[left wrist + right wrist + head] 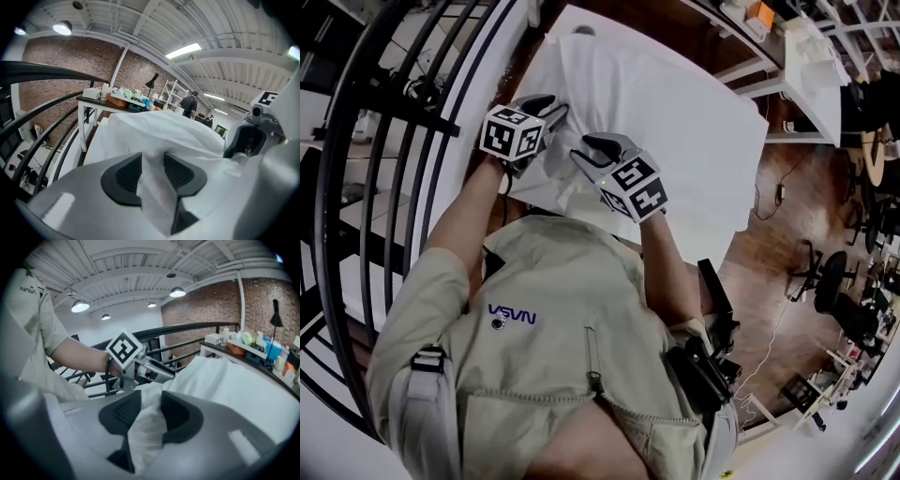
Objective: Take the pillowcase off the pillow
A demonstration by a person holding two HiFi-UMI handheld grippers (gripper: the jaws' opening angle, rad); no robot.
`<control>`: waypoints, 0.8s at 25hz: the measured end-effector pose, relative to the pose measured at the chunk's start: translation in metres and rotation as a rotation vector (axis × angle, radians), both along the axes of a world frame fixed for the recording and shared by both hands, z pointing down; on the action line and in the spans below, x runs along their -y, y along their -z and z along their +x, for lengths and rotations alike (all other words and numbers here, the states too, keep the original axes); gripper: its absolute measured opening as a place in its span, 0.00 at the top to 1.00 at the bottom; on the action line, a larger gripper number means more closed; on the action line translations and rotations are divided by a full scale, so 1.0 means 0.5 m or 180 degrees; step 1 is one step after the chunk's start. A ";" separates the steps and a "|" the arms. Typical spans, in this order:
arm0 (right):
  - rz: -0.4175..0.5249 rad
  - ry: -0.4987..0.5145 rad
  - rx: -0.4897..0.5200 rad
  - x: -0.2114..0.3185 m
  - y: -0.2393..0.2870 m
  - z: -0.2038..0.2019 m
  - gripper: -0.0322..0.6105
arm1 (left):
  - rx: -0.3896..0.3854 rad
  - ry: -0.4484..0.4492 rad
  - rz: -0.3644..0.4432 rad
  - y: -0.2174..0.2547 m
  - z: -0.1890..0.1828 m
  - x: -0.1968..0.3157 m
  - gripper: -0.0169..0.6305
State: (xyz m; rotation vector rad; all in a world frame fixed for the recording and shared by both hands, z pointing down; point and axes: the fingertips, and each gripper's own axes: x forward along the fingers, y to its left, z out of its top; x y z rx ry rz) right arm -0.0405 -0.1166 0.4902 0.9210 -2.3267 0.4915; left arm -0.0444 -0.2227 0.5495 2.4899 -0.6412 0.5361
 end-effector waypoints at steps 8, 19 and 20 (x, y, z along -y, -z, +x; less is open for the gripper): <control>0.0478 -0.0160 0.0179 0.088 0.095 0.073 0.74 | -0.0156 0.0401 -0.0176 0.027 -0.009 0.025 0.75; 0.0399 -0.0511 -0.0533 0.233 0.066 0.084 0.74 | -0.0777 -0.0465 -0.0789 0.001 0.048 0.004 0.75; 0.0362 -0.0518 -0.0646 0.244 0.054 0.086 0.74 | -0.0748 -0.0486 -0.0759 -0.002 0.051 0.001 0.78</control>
